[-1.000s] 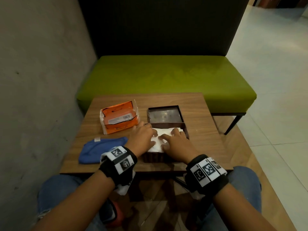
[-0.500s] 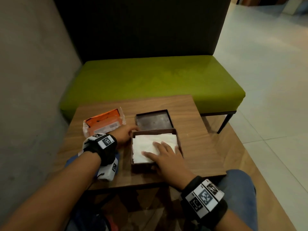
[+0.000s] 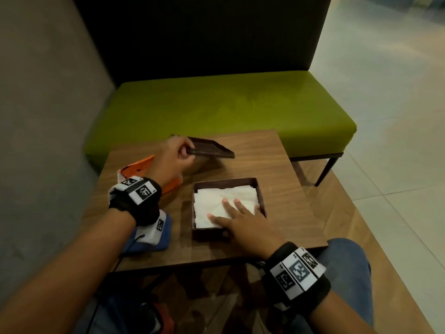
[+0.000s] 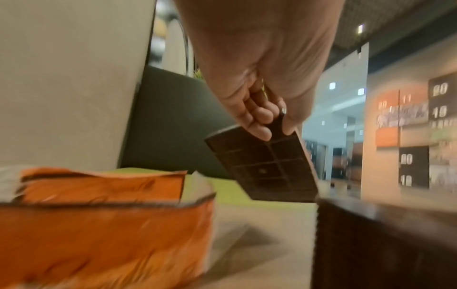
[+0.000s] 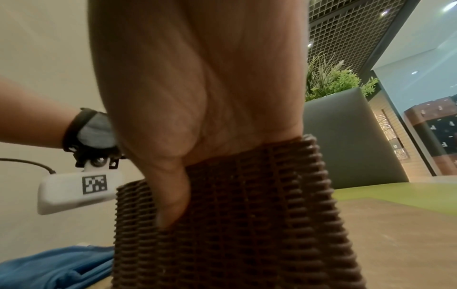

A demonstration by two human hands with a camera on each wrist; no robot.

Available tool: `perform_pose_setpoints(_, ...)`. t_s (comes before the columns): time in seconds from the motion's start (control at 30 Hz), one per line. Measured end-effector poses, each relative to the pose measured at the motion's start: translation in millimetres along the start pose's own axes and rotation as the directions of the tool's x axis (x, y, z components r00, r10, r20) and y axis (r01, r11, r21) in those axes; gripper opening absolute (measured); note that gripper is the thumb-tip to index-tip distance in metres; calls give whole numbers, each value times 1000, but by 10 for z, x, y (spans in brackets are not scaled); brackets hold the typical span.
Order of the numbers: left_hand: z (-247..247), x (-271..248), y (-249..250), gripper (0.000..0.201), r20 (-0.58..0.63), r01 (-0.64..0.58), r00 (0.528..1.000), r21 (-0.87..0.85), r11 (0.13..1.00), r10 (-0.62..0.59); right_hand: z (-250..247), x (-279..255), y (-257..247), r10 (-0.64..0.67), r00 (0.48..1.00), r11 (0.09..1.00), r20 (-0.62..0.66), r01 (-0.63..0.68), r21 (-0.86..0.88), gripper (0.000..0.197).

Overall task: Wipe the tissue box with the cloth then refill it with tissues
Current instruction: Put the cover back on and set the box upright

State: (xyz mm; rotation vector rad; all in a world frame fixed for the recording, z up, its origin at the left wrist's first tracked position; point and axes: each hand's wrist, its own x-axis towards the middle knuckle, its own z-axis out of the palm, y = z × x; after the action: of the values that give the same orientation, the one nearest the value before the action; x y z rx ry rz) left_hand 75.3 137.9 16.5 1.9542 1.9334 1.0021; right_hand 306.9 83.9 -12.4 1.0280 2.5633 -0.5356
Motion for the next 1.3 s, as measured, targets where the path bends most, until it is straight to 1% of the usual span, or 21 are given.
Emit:
perform_pose_setpoints(0.03,-85,12,69,22,-92,3,996,-42,999,-6,-12,-4,5,1,1000,1000,2,-1,11,55)
perform_pose_setpoints(0.1,-247,5,207,21,-272,0,962,-79,997,-21,-42,-18,12,21,999,997,-25,-19,70,61)
perform_pose_setpoints(0.17,-402,-65,326,19,-369,-24,928,-189,982,-49,-78,-23,4,46,985,991,-168,-23,131,67)
perform_pose_setpoints(0.2,-458,-110,360,18,-385,-29,919,-278,960,-84,-106,-30,-5,64,953,985,-295,-14,170,67)
perform_pose_setpoints(0.23,-502,-162,402,17,-379,-27,917,-368,930,-123,-136,-39,-19,91,896,974,-434,12,228,65)
perform_pose_setpoints(0.27,-511,-202,422,18,-362,-10,917,-437,899,-166,-161,-43,-28,136,819,950,-557,51,307,60)
perform_pose_setpoints(0.3,-491,-235,440,20,-341,23,915,-489,872,-215,-192,-57,-37,211,733,912,-646,90,400,53)
perform_pose_setpoints(0.33,-449,-271,446,21,-316,72,907,-532,843,-277,-214,-53,-26,303,656,856,-692,133,500,50)
perform_pose_setpoints(0.4,-325,-342,418,22,-234,158,892,-641,751,-387,-295,-59,-12,486,536,713,-690,214,668,51)
perform_pose_setpoints(0.47,-187,-398,327,22,-156,222,885,-687,692,-439,-365,-81,-5,589,488,603,-644,265,752,44)
perform_pose_setpoints(0.53,-61,-455,254,22,-92,289,876,-685,668,-473,-375,-100,18,614,488,590,-621,239,771,31)
perform_pose_setpoints(0.63,70,-539,235,23,2,375,856,-692,617,-518,-320,-106,91,603,528,632,-598,141,762,37)
perform_pose_setpoints(0.67,100,-564,247,27,35,408,848,-681,608,-529,-296,-96,128,606,546,629,-578,116,769,33)
perform_pose_setpoints(0.77,231,-616,219,29,125,501,805,-665,554,-579,-192,-96,229,653,592,532,-471,84,842,14)
perform_pose_setpoints(0.83,347,-646,201,33,73,502,791,-646,575,-608,-98,-97,231,677,596,484,-433,84,871,14)
perform_pose_setpoints(0.93,495,-683,260,28,-96,435,817,-544,717,-568,-3,-57,211,714,556,460,-426,86,884,21)
perform_pose_setpoints(1.03,595,-703,279,26,-203,389,821,-487,782,-534,5,18,248,737,532,451,-418,73,889,23)
perform_pose_setpoints(1.1,608,-698,268,26,-211,398,819,-460,794,-533,2,62,260,736,535,474,-414,29,880,24)
perform_pose_setpoints(1.17,613,-689,251,25,-213,387,836,-423,819,-505,35,97,266,736,539,493,-410,-12,870,23)
perform_pose_setpoints(1.27,601,-688,251,18,-195,380,863,-359,852,-467,95,111,274,735,553,440,-391,50,897,15)
perform_pose_setpoints(1.3,600,-687,244,15,-181,377,869,-358,854,-460,101,113,273,734,563,409,-380,81,909,18)
